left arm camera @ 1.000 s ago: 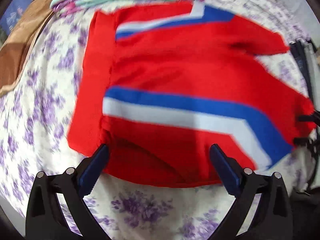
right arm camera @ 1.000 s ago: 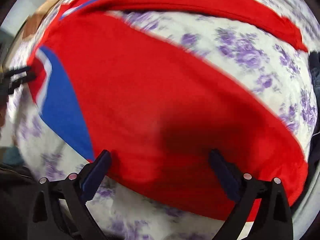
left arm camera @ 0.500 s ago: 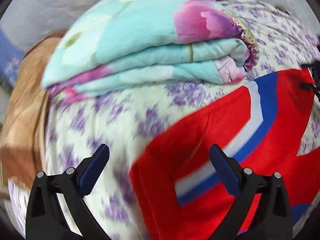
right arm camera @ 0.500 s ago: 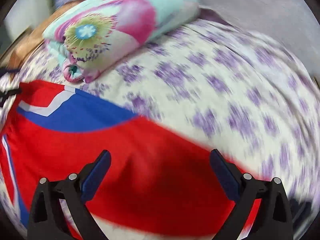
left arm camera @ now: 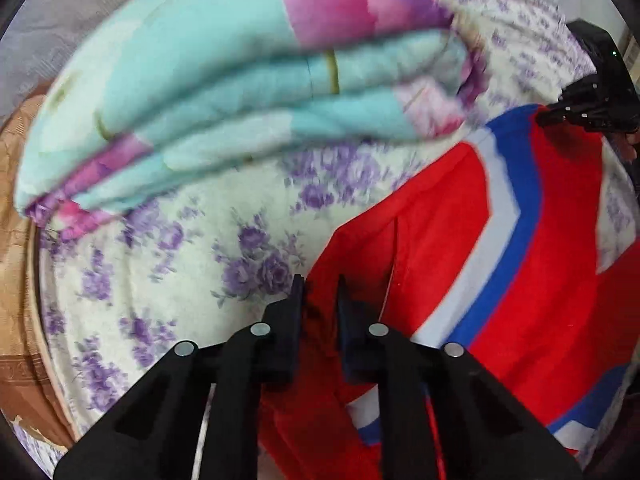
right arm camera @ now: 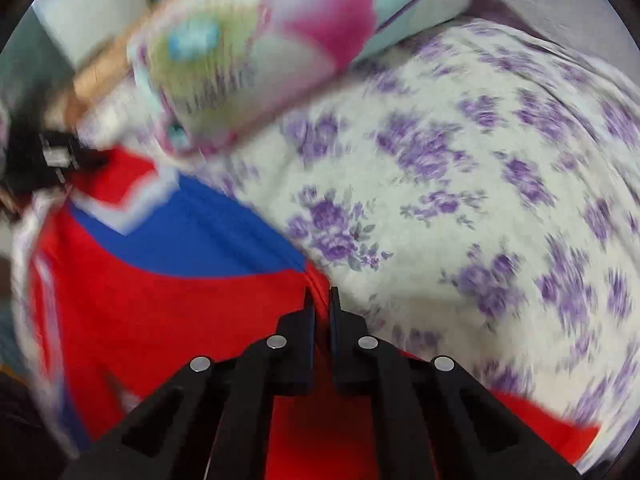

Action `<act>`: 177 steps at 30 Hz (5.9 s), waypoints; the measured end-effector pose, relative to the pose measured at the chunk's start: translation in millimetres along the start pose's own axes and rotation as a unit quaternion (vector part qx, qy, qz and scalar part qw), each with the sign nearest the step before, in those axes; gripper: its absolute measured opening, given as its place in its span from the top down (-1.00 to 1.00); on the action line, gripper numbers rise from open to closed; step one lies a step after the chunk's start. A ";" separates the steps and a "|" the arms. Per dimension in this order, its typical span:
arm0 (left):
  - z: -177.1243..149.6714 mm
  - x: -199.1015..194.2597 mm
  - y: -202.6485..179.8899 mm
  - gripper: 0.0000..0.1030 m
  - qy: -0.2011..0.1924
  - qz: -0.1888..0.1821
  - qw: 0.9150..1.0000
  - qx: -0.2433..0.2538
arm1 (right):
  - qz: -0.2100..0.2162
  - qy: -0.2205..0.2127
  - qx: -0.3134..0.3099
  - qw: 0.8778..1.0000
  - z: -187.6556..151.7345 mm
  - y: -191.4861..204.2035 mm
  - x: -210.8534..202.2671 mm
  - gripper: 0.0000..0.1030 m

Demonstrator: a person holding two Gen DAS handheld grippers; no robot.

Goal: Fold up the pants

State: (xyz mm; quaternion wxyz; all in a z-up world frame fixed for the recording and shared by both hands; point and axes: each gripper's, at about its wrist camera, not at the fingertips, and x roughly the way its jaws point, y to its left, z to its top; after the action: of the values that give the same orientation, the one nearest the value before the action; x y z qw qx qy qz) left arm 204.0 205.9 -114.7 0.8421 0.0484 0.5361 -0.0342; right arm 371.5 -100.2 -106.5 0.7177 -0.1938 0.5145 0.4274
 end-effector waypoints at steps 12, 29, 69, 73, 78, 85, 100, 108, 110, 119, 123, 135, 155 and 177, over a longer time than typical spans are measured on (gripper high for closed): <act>-88.9 -171.9 -52.4 0.73 -0.108 -0.060 0.992 0.010 | 0.110 -0.054 0.021 0.992 -129.2 88.2 -152.3 0.88; -213.1 -120.6 -81.9 -0.27 0.008 -0.024 0.999 -0.033 | 0.090 0.025 0.115 0.989 -256.7 163.9 -84.4 -0.19; -175.3 -64.9 -113.4 -0.69 0.019 0.011 0.990 -0.140 | -0.047 -0.116 0.485 0.866 -432.9 35.8 -154.5 0.46; -176.6 -70.5 -111.6 -0.69 0.018 0.007 0.989 -0.148 | -0.137 -0.102 0.453 0.875 -422.2 47.2 -183.6 -0.35; -178.4 -76.2 -111.7 -0.69 0.013 0.004 0.988 -0.155 | -0.169 -0.123 0.448 0.869 -420.8 40.9 -206.8 -0.35; -179.8 -70.7 -110.9 -0.69 0.013 0.004 0.988 -0.152 | -0.098 -0.087 0.491 0.861 -415.4 13.6 -169.0 0.60; -179.2 -67.9 -108.3 -0.69 0.011 0.010 0.991 -0.133 | -0.191 -0.030 0.399 0.896 -432.4 20.7 -181.8 -0.09; -170.6 -83.0 -103.2 -0.69 0.005 0.000 0.986 -0.169 | -0.196 -0.106 0.308 0.925 -371.4 44.1 -218.6 -0.14; -165.5 -89.4 -106.5 -0.69 -0.009 -0.006 0.986 -0.166 | -0.191 -0.065 0.266 0.943 -354.0 48.8 -189.2 0.26; -167.3 -73.1 -100.2 -0.75 0.013 0.040 0.984 -0.171 | -0.221 -0.040 0.350 0.909 -348.9 14.3 -150.9 0.72; -153.6 -84.4 -106.7 -0.76 -0.010 0.021 0.984 -0.177 | -0.153 -0.077 0.251 0.953 -285.7 59.0 -140.6 -0.16; -164.0 -66.7 -131.9 -0.76 0.023 0.011 0.980 -0.196 | 0.038 -0.023 0.093 0.995 -106.4 176.5 -10.8 0.27; -169.5 -55.4 -118.6 -0.85 0.016 0.035 0.983 -0.179 | 0.005 -0.027 0.128 0.991 -76.5 143.9 12.3 0.18; -155.1 -78.9 -110.7 -0.85 -0.020 0.038 0.977 -0.209 | 0.109 -0.031 0.171 0.979 -148.6 157.3 -32.5 -0.09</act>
State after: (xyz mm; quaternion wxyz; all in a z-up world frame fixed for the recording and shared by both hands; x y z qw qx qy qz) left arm 19.0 114.8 -113.4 0.8449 -0.1090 0.5121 0.1098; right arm 155.1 -132.4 -110.5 0.7053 0.0023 0.5751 0.4145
